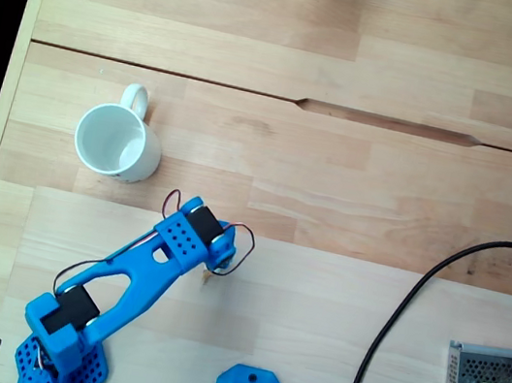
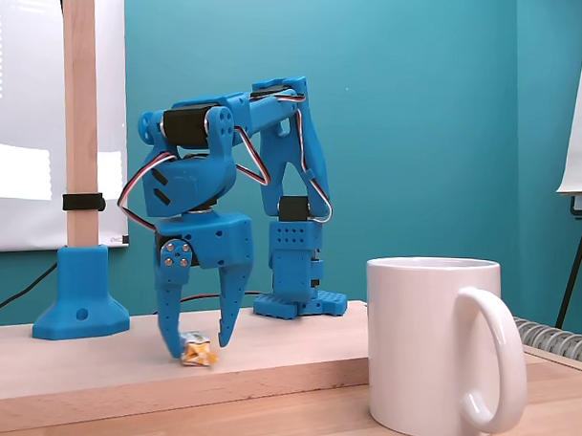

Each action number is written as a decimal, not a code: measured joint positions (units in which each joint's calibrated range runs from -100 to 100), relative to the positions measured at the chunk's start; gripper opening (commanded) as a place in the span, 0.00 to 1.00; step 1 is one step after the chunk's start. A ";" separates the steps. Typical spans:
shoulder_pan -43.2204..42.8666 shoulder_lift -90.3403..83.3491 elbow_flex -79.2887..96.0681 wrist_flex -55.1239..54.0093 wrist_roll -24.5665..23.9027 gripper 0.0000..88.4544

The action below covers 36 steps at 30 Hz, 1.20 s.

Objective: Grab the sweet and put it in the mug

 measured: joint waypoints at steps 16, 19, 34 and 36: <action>0.00 0.00 0.00 0.24 0.00 0.04; -0.52 -0.09 -1.34 0.24 0.00 0.04; -19.65 -17.89 -13.45 0.24 0.00 0.04; -23.78 -19.71 -13.45 0.24 0.00 0.04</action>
